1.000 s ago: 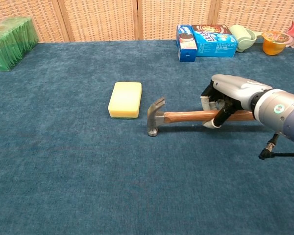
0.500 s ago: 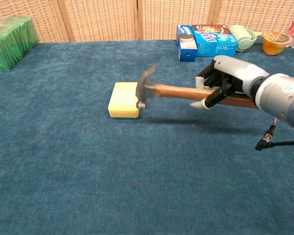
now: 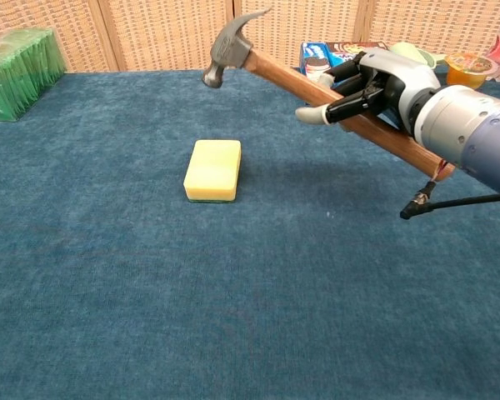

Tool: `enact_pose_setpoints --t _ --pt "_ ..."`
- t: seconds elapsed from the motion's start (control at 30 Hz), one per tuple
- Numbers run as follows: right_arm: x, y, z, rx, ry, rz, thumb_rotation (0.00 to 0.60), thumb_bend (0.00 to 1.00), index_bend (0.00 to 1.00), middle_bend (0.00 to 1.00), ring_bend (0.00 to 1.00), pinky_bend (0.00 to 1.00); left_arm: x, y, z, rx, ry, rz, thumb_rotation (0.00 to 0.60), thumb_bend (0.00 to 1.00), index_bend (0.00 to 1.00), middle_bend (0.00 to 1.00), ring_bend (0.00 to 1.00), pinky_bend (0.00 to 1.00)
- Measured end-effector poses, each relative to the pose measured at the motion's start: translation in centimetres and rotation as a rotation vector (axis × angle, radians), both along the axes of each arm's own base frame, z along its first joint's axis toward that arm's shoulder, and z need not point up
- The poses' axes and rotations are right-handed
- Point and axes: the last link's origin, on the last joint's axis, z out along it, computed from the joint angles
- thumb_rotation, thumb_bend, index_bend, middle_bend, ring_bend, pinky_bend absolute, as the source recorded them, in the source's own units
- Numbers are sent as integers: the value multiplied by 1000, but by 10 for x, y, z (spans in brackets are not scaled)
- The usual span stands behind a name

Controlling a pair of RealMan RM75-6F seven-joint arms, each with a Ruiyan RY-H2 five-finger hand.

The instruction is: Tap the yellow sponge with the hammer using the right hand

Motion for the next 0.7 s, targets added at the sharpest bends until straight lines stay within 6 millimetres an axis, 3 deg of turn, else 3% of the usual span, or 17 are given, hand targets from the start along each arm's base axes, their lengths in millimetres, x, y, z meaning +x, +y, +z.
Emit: enact_pose_setpoints --t 0.27,0.5,0.7 --pt "0 -10 -24 -18 202 56 600 322 846 1000 1000 1000 -3 -1 2 7 8 27 600 209 285 160 58 103" --pt "3 -15 -47 -38 508 143 600 319 849 1000 1000 1000 -4 0 1 0 10 31 600 210 285 160 59 103" --pt "10 -14 -47 -64 622 158 600 317 855 1000 1000 1000 -2 3 0 -3 6 24 600 210 285 160 59 103"
